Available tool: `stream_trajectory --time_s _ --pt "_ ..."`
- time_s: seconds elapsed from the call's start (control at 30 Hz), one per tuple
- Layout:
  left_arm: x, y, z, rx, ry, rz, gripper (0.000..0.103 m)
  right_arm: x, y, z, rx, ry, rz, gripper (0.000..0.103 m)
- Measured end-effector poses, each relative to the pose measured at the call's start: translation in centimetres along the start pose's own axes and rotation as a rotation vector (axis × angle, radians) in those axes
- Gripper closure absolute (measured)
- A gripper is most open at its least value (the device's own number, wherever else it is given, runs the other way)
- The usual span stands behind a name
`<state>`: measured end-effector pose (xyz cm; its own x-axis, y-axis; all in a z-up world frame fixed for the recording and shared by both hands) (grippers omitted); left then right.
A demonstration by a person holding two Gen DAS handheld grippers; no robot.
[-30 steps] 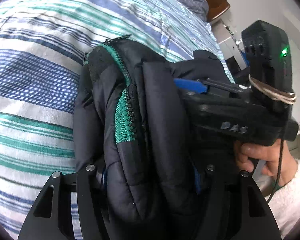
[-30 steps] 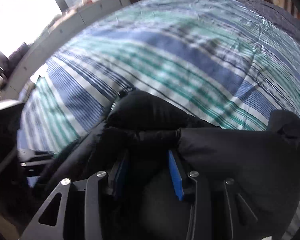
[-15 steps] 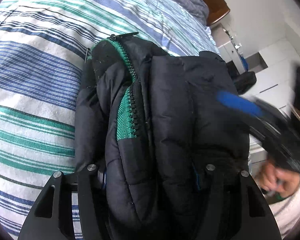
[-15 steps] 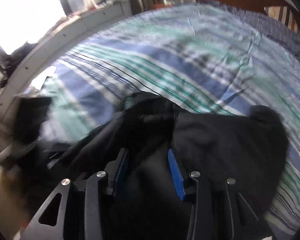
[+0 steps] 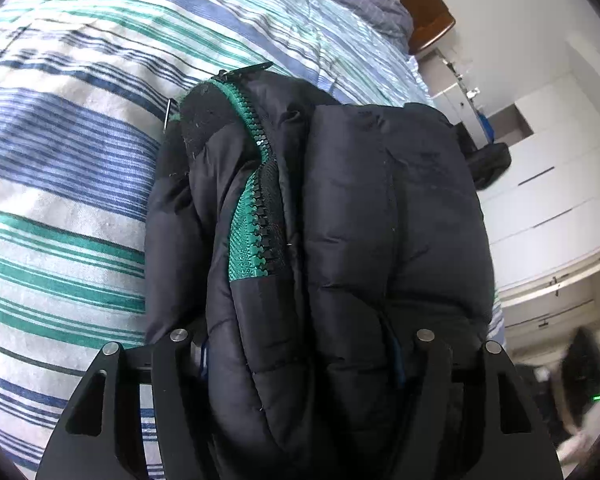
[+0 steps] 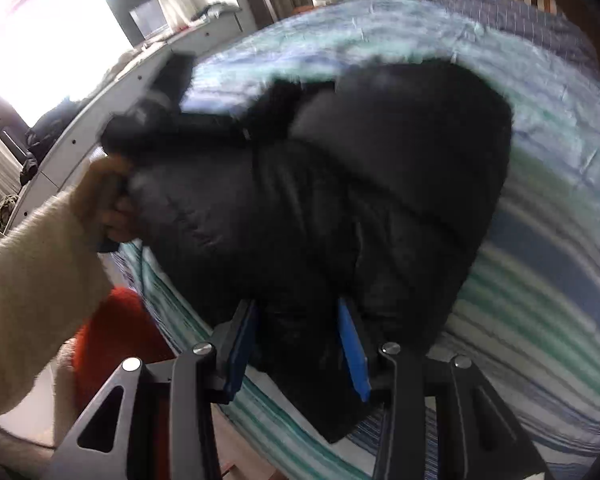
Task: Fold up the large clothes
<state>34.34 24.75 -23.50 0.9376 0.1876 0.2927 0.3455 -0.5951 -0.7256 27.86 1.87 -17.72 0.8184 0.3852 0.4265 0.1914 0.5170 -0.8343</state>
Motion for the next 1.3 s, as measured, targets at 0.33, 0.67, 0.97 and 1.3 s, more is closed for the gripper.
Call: stream_trajectory --time_s 0.33,0.67,0.97,1.3 --pt "-0.3 -2.5 -1.7 0.130 -0.004 -0.025 0.028 2.8 -3.6 2.1 -0.044 -0.027 -0.089 0.060" --pt "-0.1 -10.8 1.1 0.027 -0.134 -0.167 0.010 7.9 1.2 6.8 0.104 -0.111 -0.129 0.058" --pt "-1.2 -4.7 5.2 -0.375 -0.262 -0.069 0.005 7.0 1.1 6.3 0.078 -0.109 -0.141 0.058" --pt "0.9 -2.3 1.3 -0.605 -0.157 -0.049 0.001 5.7 0.7 6.6 0.061 -0.110 -0.139 0.058"
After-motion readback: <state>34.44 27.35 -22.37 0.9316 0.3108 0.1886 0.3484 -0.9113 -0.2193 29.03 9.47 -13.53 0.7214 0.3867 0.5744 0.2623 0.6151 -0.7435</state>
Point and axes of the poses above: each gripper's, at about its wrist camera, not at the fingertips, and y roughly the way its jaws point, z to its left, x to its top, the point moved 6 cm from there along y, roughly the way its jaws point, and after that the axes turned 2 degrees about z, right-handed, at the moved point
